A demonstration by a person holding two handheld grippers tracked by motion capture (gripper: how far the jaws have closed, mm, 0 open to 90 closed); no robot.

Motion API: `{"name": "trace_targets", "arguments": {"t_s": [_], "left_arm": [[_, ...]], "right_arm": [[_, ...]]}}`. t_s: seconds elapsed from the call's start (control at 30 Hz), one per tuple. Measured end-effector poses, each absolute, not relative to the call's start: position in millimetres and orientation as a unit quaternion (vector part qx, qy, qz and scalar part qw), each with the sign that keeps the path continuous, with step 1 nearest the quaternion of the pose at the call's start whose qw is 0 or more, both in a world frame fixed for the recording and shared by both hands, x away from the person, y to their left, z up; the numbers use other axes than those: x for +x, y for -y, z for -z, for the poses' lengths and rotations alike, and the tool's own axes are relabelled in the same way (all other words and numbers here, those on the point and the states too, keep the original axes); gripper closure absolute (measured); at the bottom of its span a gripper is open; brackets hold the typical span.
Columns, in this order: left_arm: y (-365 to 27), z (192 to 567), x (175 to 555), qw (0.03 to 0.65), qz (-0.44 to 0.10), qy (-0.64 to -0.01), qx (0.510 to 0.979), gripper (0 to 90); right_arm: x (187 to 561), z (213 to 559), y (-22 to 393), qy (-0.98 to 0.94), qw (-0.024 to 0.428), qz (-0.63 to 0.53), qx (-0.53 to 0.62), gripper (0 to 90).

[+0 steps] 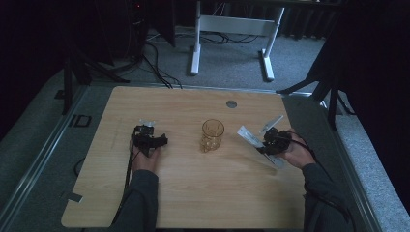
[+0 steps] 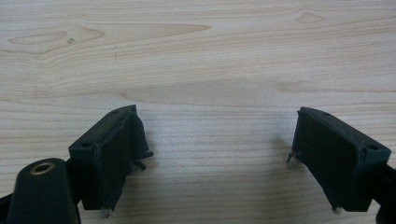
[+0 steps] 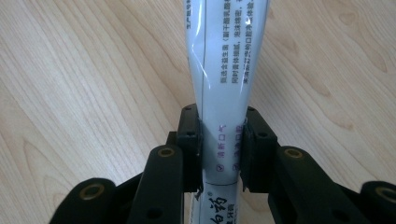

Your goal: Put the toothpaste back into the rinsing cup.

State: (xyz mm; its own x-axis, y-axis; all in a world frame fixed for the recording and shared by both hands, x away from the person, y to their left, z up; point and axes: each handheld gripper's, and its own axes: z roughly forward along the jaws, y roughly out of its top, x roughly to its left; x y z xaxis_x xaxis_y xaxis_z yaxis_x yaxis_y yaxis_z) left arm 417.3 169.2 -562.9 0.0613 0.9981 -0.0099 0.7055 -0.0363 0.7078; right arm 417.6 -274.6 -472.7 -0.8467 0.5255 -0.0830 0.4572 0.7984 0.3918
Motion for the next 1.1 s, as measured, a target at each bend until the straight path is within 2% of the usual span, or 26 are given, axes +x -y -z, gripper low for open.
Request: {"name": "trace_targets", "arguments": {"t_s": [1.1], "left_arm": [[-169.3,562.9,417.2,0.282,-0.259,-0.634,0.672,15.1]], "right_arm": [[425.7,464.8,254.4,-0.924,0.098,-0.252,0.270,73.4]]}}
